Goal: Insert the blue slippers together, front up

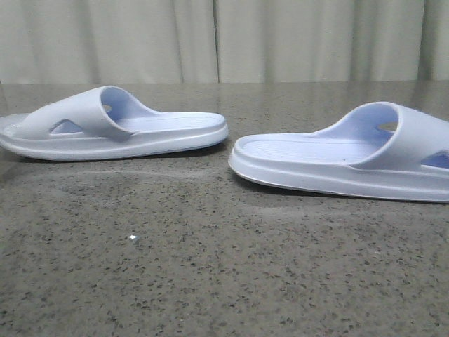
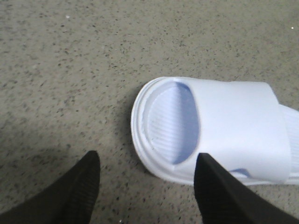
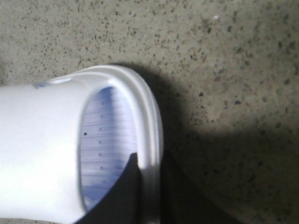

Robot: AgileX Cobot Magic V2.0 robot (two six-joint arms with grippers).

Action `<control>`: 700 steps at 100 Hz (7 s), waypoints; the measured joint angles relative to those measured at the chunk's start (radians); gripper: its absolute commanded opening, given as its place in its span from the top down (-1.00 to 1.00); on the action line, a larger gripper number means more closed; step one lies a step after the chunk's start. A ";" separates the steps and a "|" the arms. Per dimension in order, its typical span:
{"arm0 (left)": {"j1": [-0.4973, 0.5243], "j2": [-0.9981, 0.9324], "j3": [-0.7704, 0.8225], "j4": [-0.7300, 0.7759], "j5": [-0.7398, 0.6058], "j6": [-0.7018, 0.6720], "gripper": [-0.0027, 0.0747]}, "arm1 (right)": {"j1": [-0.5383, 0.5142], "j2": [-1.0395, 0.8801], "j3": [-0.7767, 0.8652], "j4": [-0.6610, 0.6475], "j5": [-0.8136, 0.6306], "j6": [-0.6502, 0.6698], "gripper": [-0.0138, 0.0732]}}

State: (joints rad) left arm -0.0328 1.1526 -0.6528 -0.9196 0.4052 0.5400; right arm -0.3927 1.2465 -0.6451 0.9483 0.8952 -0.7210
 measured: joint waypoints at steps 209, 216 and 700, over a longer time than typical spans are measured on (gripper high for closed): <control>0.330 0.339 -0.078 -0.641 0.737 0.587 0.89 | 0.062 0.002 -0.131 0.408 0.133 -0.194 0.91; 0.321 0.350 -0.078 -0.655 0.744 0.588 0.89 | 0.069 0.004 -0.131 0.408 0.118 -0.203 0.91; -0.224 -0.627 0.290 -0.645 -0.236 0.971 0.89 | 0.552 -0.771 0.403 0.242 -0.701 -0.313 0.86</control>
State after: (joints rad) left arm -0.2571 0.5260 -0.3627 -1.5647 0.1690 1.5107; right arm 0.1595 0.4750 -0.2418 1.1899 0.1946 -1.0342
